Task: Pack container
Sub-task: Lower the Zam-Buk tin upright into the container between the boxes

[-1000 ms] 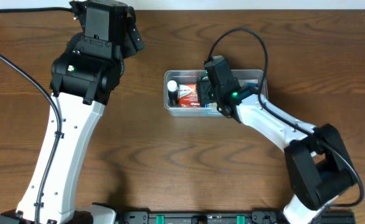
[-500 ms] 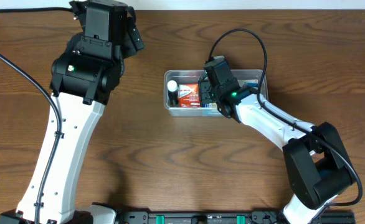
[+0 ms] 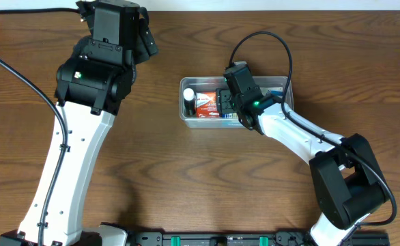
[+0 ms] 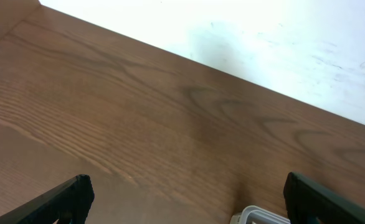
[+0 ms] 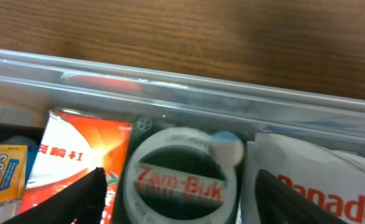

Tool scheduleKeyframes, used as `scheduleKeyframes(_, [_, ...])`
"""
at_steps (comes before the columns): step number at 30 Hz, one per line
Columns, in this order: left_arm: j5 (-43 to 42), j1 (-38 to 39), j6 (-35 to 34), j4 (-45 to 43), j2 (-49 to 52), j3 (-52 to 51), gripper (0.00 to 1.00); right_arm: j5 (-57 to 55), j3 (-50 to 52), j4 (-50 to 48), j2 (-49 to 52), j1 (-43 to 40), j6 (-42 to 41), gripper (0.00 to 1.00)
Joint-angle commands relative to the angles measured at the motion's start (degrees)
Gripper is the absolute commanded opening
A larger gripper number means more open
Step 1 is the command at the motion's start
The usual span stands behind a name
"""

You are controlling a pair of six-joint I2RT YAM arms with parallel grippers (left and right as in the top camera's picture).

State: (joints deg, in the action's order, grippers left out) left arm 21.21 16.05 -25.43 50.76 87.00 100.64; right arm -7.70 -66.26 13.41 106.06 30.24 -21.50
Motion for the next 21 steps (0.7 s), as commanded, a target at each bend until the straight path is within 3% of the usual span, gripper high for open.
scheduleKeyframes(1, [0.94, -0.24, 0.81, 0.00, -0.15, 0.42, 0.98, -1.29, -0.37, 0.13, 1.03, 0.48, -0.11, 0.75])
scheduleKeyframes(8, [0.94, -0.24, 0.79, 0.00, -0.15, 0.42, 0.98, -1.33, -0.37, 0.04, 1.01, 0.48, -0.07, 0.76])
scheduleKeyframes(21, [0.94, -0.24, 0.79, 0.00, -0.15, 0.42, 0.98, -3.72, -0.44, -0.37, -2.21, 0.50, 2.71, 0.66])
